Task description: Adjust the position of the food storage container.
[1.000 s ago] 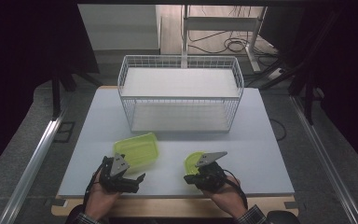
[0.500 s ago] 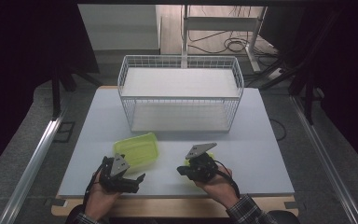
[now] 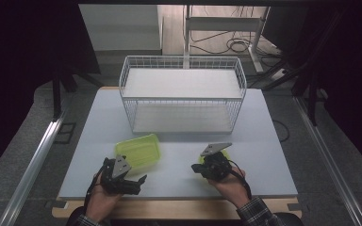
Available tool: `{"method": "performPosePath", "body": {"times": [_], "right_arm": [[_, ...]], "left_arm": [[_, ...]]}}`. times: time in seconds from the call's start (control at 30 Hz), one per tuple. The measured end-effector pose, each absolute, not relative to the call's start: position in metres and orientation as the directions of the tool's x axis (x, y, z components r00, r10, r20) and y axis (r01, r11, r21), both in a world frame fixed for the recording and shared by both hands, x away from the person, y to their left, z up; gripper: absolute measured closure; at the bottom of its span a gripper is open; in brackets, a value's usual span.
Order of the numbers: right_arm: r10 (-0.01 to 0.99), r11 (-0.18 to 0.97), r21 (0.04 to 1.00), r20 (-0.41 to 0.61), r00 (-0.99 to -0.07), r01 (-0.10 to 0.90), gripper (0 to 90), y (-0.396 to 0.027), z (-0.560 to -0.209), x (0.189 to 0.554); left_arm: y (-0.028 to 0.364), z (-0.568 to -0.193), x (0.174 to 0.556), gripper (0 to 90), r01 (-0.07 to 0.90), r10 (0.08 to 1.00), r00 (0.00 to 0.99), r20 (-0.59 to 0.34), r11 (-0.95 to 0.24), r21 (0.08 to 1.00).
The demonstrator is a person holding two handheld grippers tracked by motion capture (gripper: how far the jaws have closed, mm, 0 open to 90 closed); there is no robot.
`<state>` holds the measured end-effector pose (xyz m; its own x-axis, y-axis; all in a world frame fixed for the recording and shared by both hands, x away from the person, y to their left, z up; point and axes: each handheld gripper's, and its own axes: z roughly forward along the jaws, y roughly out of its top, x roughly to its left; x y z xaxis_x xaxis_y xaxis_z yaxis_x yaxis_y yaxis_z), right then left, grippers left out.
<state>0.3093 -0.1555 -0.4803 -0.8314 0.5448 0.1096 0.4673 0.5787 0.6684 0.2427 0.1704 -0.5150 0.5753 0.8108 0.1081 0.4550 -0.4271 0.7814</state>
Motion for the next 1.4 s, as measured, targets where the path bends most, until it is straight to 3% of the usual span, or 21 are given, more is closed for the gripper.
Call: {"method": "performPosePath", "body": {"times": [1.4], "right_arm": [[0.803,0.391,0.7,0.057,-0.593,0.597,88.1,-0.256,-0.477,0.365]], "left_arm": [[0.171,-0.515,0.243,3.0,0.457,0.809,0.578,0.108,-0.431,0.778]]}}
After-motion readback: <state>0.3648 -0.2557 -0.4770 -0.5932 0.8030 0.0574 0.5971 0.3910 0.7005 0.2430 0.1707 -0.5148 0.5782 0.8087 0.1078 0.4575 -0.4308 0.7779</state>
